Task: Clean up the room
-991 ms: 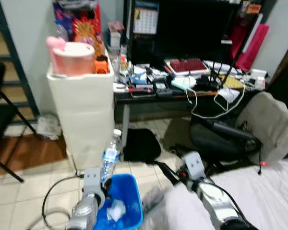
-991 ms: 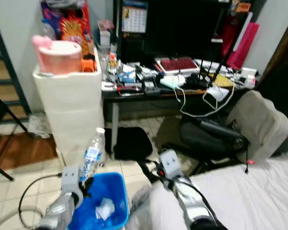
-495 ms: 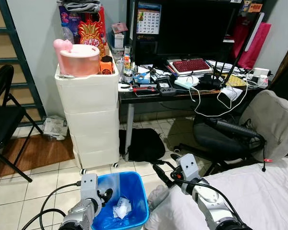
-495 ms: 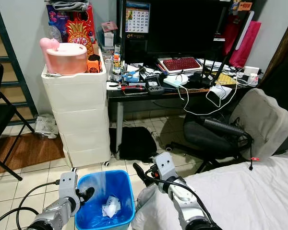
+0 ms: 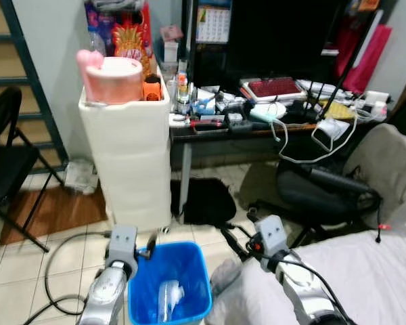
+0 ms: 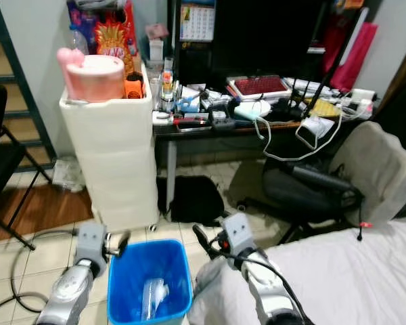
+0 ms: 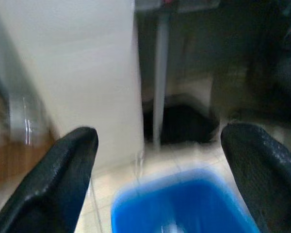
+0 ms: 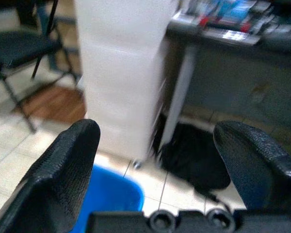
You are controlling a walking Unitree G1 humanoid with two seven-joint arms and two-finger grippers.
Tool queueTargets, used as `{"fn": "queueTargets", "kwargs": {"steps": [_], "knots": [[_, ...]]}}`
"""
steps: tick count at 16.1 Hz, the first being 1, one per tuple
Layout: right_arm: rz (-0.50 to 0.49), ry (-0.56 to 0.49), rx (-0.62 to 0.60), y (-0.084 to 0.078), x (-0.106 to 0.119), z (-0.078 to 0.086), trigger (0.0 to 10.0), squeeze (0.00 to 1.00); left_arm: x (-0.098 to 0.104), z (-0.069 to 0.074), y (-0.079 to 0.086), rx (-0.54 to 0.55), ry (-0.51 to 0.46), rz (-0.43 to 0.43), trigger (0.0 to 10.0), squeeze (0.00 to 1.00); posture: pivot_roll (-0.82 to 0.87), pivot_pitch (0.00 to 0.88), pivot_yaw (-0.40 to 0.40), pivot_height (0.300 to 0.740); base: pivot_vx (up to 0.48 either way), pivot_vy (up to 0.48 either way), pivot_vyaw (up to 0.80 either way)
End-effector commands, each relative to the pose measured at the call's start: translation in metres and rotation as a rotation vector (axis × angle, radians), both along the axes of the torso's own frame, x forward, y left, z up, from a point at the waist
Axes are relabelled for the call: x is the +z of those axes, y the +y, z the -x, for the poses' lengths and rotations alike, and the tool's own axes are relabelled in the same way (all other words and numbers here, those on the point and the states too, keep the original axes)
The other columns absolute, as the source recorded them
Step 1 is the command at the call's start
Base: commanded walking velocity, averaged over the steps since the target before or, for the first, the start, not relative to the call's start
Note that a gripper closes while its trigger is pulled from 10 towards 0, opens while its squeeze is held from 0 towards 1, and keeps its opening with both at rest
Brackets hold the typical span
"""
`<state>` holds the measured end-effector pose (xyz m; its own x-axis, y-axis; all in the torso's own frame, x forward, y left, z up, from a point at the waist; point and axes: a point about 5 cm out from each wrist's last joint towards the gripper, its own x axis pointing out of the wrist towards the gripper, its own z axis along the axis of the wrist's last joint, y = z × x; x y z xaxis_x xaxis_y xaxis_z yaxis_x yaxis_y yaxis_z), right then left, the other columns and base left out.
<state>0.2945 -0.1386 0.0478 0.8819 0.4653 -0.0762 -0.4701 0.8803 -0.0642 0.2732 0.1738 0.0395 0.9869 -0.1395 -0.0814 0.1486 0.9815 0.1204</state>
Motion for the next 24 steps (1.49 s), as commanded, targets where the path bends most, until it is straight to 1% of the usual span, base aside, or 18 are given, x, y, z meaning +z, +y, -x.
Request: {"fn": "queueTargets", "kwargs": {"steps": [1, 2, 3, 4, 5, 6, 7, 8, 10, 11, 12, 13, 14, 18, 20, 22, 24], "knots": [[-0.019, -0.029, -0.049, -0.013, 0.008, -0.003, 10.0, 0.00, 0.028, -0.003, -0.015, -0.069, -0.131, 0.000, 10.0, 0.00, 0.09, 0.000, -0.074, 0.740, 0.000, 0.000, 0.00], [-0.042, -0.054, -0.088, -0.022, 0.013, -0.001, 10.0, 0.00, 0.065, 0.016, -0.034, -0.123, -0.284, 0.018, 10.0, 0.00, 0.11, 0.000, -0.078, 0.740, 0.000, 0.000, 0.00], [-0.062, -0.077, -0.136, -0.029, 0.016, -0.002, 10.0, 0.00, 0.075, 0.026, -0.042, -0.124, -0.344, -0.030, 10.0, 0.00, 0.11, 0.000, -0.080, 0.740, 0.000, 0.000, 0.00], [-0.062, -0.077, -0.136, -0.029, 0.016, -0.002, 10.0, 0.00, 0.075, 0.026, -0.042, -0.124, -0.344, -0.030, 10.0, 0.00, 0.11, 0.000, -0.080, 0.740, 0.000, 0.000, 0.00], [-0.130, -0.094, -0.220, -0.037, 0.020, -0.004, 10.0, 0.00, 0.065, 0.028, -0.038, -0.086, -0.345, -0.098, 10.0, 0.00, 0.12, 0.000, -0.080, 0.740, 0.000, 0.000, 0.00], [-0.172, -0.096, -0.295, -0.043, 0.022, -0.005, 10.0, 0.00, 0.054, 0.028, -0.036, -0.066, -0.308, -0.135, 10.0, 0.00, 0.11, 0.000, -0.075, 0.740, 0.000, 0.000, 0.00], [-0.145, -0.084, -0.292, -0.043, 0.018, -0.003, 10.0, 0.00, 0.050, 0.027, -0.038, -0.078, -0.278, -0.135, 10.0, 0.00, 0.11, 0.000, -0.072, 0.740, 0.000, 0.000, 0.00], [-0.111, -0.070, -0.272, -0.040, 0.015, -0.002, 10.0, 0.00, 0.048, 0.026, -0.039, -0.071, -0.243, -0.114, 10.0, 0.00, 0.11, 0.000, -0.072, 0.740, 0.000, 0.000, -0.79], [-0.064, -0.047, -0.223, -0.036, 0.011, -0.001, 10.0, 0.00, 0.046, 0.022, -0.036, -0.043, -0.178, -0.079, 10.0, 0.00, 0.10, 0.000, -0.071, 0.740, 0.000, 0.000, -0.79], [-0.054, -0.036, -0.208, -0.035, 0.010, -0.001, 10.0, 0.00, 0.046, 0.020, -0.034, -0.033, -0.166, -0.081, 10.0, 0.00, 0.09, 0.000, -0.070, 0.740, 0.000, 0.000, -0.79], [-0.051, -0.030, -0.200, -0.034, 0.010, -0.002, 10.0, 0.00, 0.046, 0.019, -0.033, -0.029, -0.163, -0.087, 10.0, 0.00, 0.09, 0.000, -0.070, 0.740, 0.000, 0.000, -0.79], [-0.031, -0.020, -0.177, -0.030, 0.008, -0.003, 10.0, 0.00, 0.045, 0.018, -0.036, -0.044, -0.160, -0.072, 10.0, 0.00, 0.09, 0.000, -0.067, 0.740, 0.000, 0.000, 0.00], [-0.011, -0.014, -0.167, -0.028, 0.007, -0.004, 10.0, 0.00, 0.044, 0.016, -0.038, -0.059, -0.160, -0.074, 10.0, 0.00, 0.08, 0.000, -0.064, 0.740, 0.000, 0.000, 0.00], [-0.007, 0.002, -0.160, -0.026, 0.005, -0.004, 10.0, 0.00, 0.042, 0.015, -0.038, -0.060, -0.136, -0.110, 10.0, 0.00, 0.08, 0.000, -0.059, 0.740, 0.000, 0.000, 0.00], [-0.006, 0.009, -0.146, -0.025, 0.004, -0.004, 10.0, 0.00, 0.040, 0.012, -0.039, -0.063, -0.114, -0.112, 10.0, 0.00, 0.08, 0.000, -0.056, 0.740, 0.000, 0.000, 0.00], [-0.008, 0.010, -0.142, -0.024, 0.004, -0.004, 10.0, 0.00, 0.040, 0.011, -0.041, -0.080, -0.112, -0.101, 10.0, 0.00, 0.08, 0.000, -0.054, 0.740, 0.000, 0.000, 0.00], [0.007, 0.015, -0.137, -0.023, 0.003, -0.004, 10.0, 0.00, 0.041, 0.011, -0.044, -0.106, -0.122, -0.083, 10.0, 0.00, 0.08, 0.000, -0.053, 0.740, 0.000, 0.000, -0.80]]}}
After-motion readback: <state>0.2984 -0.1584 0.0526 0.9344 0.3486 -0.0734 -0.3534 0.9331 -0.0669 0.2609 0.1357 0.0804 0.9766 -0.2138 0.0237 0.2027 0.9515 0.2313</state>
